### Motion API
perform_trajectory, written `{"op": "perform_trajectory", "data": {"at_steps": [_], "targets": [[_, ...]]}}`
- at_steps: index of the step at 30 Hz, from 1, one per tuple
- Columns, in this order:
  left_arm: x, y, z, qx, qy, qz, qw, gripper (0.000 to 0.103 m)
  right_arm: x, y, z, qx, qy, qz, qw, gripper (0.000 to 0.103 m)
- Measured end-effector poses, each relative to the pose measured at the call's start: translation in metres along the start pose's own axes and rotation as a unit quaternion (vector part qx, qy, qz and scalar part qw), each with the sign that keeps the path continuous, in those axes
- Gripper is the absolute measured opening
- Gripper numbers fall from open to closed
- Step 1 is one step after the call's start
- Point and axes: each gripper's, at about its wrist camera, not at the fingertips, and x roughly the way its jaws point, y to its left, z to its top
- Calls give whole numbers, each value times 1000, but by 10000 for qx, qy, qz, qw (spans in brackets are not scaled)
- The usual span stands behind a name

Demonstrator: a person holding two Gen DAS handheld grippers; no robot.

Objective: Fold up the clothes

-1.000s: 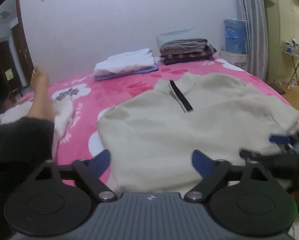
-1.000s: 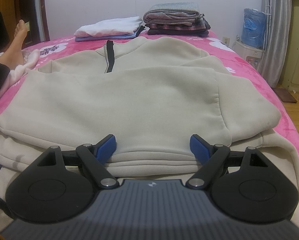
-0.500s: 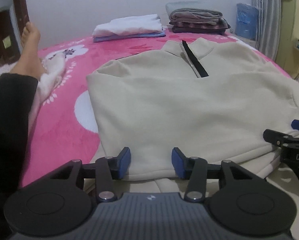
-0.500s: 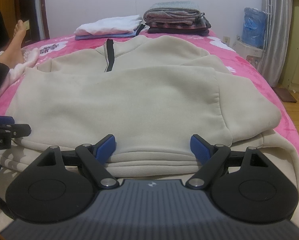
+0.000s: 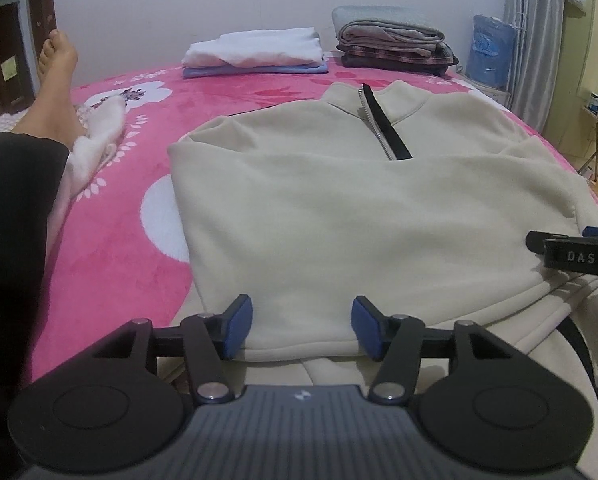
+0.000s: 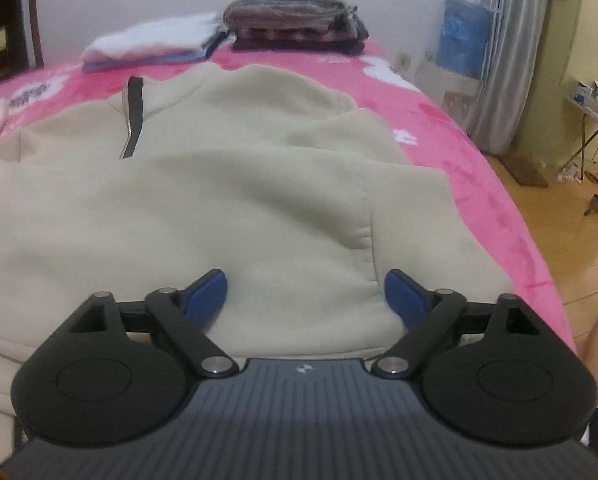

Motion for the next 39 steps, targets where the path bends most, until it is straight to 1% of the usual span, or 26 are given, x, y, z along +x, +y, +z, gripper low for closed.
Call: {"op": "perform_trajectory", "data": {"at_steps": [3, 4, 5, 6, 8, 10, 12, 13, 14, 15, 17, 20, 22, 24, 26, 28, 30, 32, 33, 34, 36, 39], "targets": [[0, -3, -1, 19, -35, 38, 10000, 58, -1, 7, 14, -142, 232, -106, 9996, 87], [0, -4, -3, 54, -65, 68, 9999, 58, -2, 9, 21, -203, 315, -117, 9992, 83], [-1, -5, -4, 56, -82, 83, 9999, 58, -3, 11, 27, -265, 397, -129, 9988, 75], [-2, -6, -5, 53, -96, 96, 9999, 58, -5, 14, 35, -329, 436, -127, 9984, 71], [-4, -5, -6, -7, -98, 79, 9999, 59, -15, 26, 54, -469, 285, -17, 9985, 69], [-5, -1, -5, -135, -67, 9, 9999, 59, -24, 45, 75, -617, 76, 345, 9975, 68], [-6, 1, -5, -209, -55, -35, 9998, 59, -25, 71, 96, -775, 9, 779, 9939, 66], [-6, 1, -5, -212, -59, -41, 9997, 59, -25, 84, 105, -844, 15, 1007, 9913, 62], [-6, 1, -6, -198, -72, -29, 9998, 60, -21, 99, 114, -908, 69, 1237, 9881, 57], [-6, 0, -7, -182, -86, -15, 9998, 60, -16, 113, 122, -954, 138, 1435, 9849, 55], [-6, -2, -8, -159, -115, 15, 9998, 60, -6, 144, 136, -1054, 330, 1803, 9774, 45], [-6, -4, -10, -150, -149, 59, 9998, 60, 16, 185, 155, -1146, 740, 2250, 9648, 44], [-7, -3, -10, -178, -141, 57, 9997, 61, 27, 212, 165, -1270, 890, 2404, 9582, 44], [-7, -2, -8, -227, -114, 33, 9997, 61, 37, 235, 173, -1406, 1010, 2502, 9526, 44], [-6, -1, -7, -273, -87, 8, 9996, 62, 45, 258, 178, -1620, 1081, 2523, 9479, 41], [-6, 0, -6, -314, -65, -10, 9995, 63, 51, 276, 180, -1839, 1079, 2500, 9445, 39], [-7, 0, -6, -324, -57, -9, 9995, 65, 55, 287, 180, -1955, 1060, 2580, 9402, 37], [-8, -1, -6, -311, -64, 3, 9995, 65, 59, 292, 174, -2155, 1061, 2543, 9368, 33], [-8, -2, -6, -298, -70, 7, 9995, 65, 64, 291, 169, -2255, 1119, 2468, 9358, 31], [-9, -1, -6, -290, -76, 6, 9996, 65, 70, 290, 162, -2300, 1221, 2376, 9358, 27], [-10, 0, -6, -310, -70, -14, 9995, 65, 78, 283, 153, -2241, 1383, 2245, 9382, 24], [-11, 2, -6, -336, -70, -32, 9994, 65, 79, 268, 153, -1891, 1450, 2311, 9433, 23]]}}
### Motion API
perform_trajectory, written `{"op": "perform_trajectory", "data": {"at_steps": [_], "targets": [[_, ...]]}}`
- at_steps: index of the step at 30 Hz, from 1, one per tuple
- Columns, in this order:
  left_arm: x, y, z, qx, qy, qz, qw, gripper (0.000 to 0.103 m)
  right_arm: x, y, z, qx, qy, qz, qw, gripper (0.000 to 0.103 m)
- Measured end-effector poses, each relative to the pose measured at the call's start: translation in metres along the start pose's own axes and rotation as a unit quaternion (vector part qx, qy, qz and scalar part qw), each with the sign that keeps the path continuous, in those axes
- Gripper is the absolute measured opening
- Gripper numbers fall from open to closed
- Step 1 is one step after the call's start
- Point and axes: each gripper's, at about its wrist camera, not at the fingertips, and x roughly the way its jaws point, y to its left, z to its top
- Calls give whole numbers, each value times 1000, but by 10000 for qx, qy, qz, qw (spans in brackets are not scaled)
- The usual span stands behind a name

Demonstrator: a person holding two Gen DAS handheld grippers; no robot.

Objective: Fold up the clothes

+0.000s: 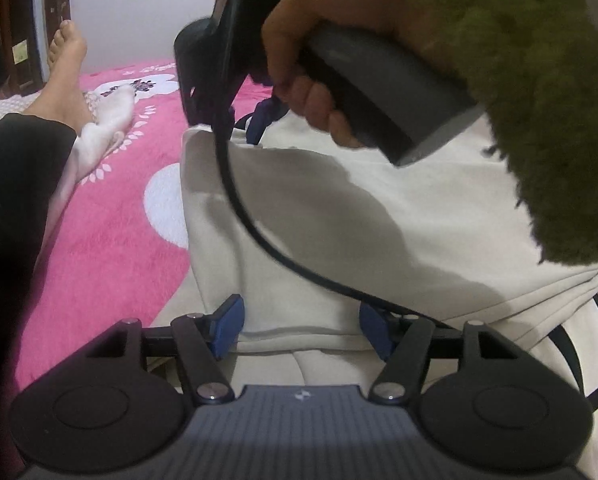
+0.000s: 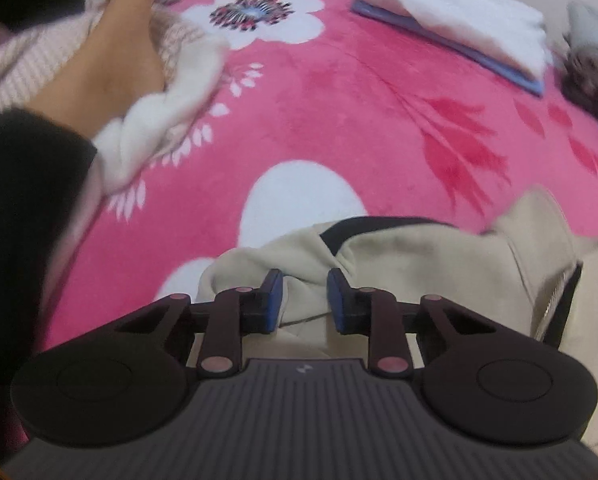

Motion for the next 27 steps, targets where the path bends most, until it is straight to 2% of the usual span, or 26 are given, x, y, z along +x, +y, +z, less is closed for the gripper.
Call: {"op": "perform_trajectory", "data": {"at_steps": [6, 8, 11, 14, 17, 19, 21, 22, 23, 27], "targets": [[1, 1, 0, 56, -30, 25, 10000, 65, -15, 5, 27, 186, -37, 134, 9997, 27], [2, 1, -1, 83, -41, 35, 10000, 66, -16, 12, 36, 158, 1, 257, 9995, 34], [1, 1, -1, 96, -48, 31, 9999, 66, -10, 32, 43, -285, 226, 78, 9993, 48], [2, 2, 0, 89, -41, 29, 9999, 66, 5, 47, 43, -717, 613, -213, 9953, 49], [1, 1, 0, 89, -36, 34, 9999, 66, 17, 52, 39, -834, 839, -421, 9921, 49], [0, 0, 0, 92, -38, 36, 9999, 67, 23, 52, 36, -838, 876, -519, 9913, 46], [-1, 0, 0, 92, -38, 36, 9999, 67, 24, 47, 35, -650, 787, -459, 9937, 33], [-1, 0, 0, 93, -39, 37, 9999, 67, 23, 43, 34, -511, 714, -374, 9954, 20], [-1, 0, 0, 94, -40, 39, 9999, 67, 22, 40, 34, -373, 640, -289, 9968, 12], [0, -1, -1, 111, -55, 59, 9999, 67, 16, 24, 30, 298, 323, 172, 9989, 7]]}}
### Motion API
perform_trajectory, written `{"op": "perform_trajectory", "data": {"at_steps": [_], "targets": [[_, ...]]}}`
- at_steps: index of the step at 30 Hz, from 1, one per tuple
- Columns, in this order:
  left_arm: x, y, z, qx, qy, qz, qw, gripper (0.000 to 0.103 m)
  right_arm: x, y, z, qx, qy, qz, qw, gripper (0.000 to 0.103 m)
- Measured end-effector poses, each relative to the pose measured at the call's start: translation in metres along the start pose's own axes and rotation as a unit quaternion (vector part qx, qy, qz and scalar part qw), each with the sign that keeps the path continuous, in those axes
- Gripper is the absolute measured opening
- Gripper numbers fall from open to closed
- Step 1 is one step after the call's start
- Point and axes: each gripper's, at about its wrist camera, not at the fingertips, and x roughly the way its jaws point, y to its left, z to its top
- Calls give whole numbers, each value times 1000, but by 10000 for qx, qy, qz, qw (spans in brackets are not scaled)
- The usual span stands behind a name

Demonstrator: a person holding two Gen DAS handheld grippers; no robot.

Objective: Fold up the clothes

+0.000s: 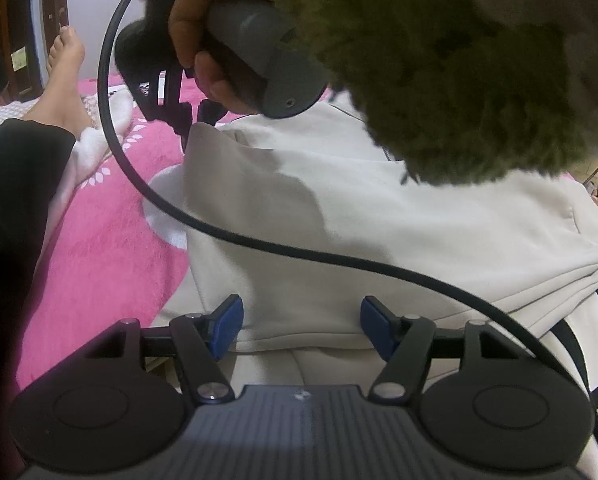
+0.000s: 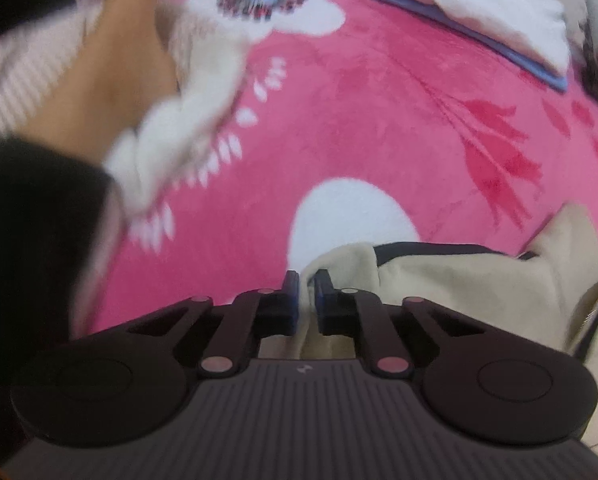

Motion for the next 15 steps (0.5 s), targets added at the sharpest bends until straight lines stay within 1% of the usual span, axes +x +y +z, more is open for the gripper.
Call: {"op": "perform_trajectory", "data": {"at_steps": [1, 3, 4, 7, 10, 12, 13, 15], "targets": [[0, 0, 0, 4, -5, 6, 10000, 67, -2, -8, -2, 278, -88, 237, 9993, 6], [0, 0, -1, 26, -24, 20, 10000, 67, -5, -27, -9, 917, -352, 835, 9917, 2], [0, 0, -1, 35, -34, 25, 10000, 67, -6, -37, -12, 1221, -479, 1109, 9851, 2], [0, -1, -2, 52, -48, 25, 10000, 67, -1, -60, -22, 1962, -666, 1721, 9631, 2], [0, 0, -3, 52, -51, 15, 10000, 67, 8, -73, -30, 2495, -678, 2123, 9424, 3], [0, 0, -3, 43, -44, 10, 10000, 67, 12, -82, -34, 2857, -704, 2390, 9254, 6], [0, 1, -3, 38, -40, 8, 10000, 67, 9, -86, -35, 2942, -823, 2498, 9189, 6], [0, 1, -1, 21, -22, -1, 10000, 67, -7, -90, -33, 2875, -1206, 2576, 9146, 6]]}}
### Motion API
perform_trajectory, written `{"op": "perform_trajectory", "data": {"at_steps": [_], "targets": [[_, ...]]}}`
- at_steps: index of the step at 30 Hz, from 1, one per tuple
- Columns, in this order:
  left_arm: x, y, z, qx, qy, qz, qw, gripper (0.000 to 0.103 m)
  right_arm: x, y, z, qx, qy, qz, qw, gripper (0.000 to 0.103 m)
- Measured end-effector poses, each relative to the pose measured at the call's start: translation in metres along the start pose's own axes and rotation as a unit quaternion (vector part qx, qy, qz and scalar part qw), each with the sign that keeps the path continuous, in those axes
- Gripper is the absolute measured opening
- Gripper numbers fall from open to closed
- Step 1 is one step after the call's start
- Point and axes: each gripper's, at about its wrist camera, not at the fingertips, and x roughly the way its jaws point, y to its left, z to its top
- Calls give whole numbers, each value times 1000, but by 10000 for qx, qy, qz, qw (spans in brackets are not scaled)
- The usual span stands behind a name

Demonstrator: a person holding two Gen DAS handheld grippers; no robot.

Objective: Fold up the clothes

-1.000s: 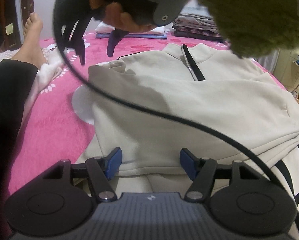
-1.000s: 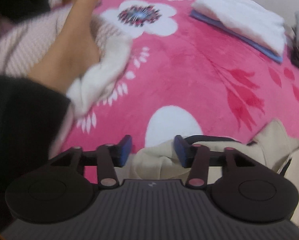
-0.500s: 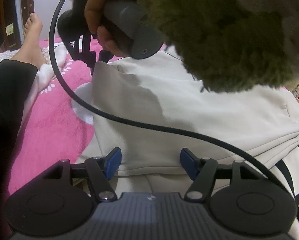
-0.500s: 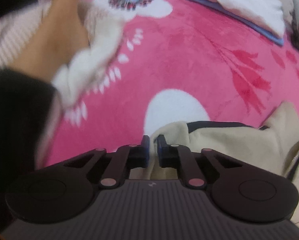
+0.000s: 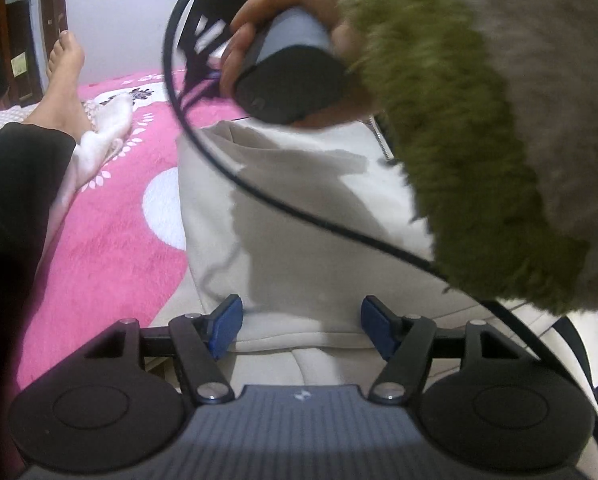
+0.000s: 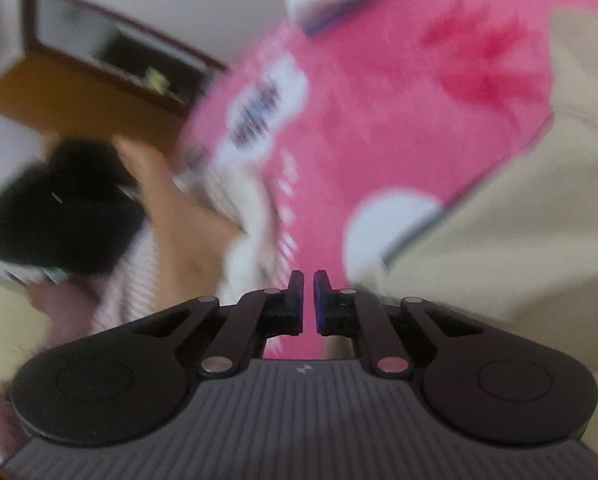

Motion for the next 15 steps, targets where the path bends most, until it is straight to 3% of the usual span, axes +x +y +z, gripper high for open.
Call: {"op": "perform_trajectory", "data": {"at_steps": [2, 4, 7, 10, 15], "targets": [[1, 0, 1, -10, 13, -1, 10000, 67, -13, 8, 5, -177, -267, 129, 9994, 7], [1, 0, 1, -6, 17, 4, 10000, 67, -21, 20, 9, -612, -222, -220, 9976, 7], [1, 0, 0, 1, 12, 1, 10000, 67, -13, 36, 5, -1467, 301, -1206, 9813, 7], [1, -1, -1, 35, -13, 6, 10000, 67, 6, 38, -8, -1805, 802, -1653, 9663, 7], [-1, -2, -5, 94, -70, 6, 9999, 67, 42, 35, -17, -2088, 805, -2073, 9523, 7]]}}
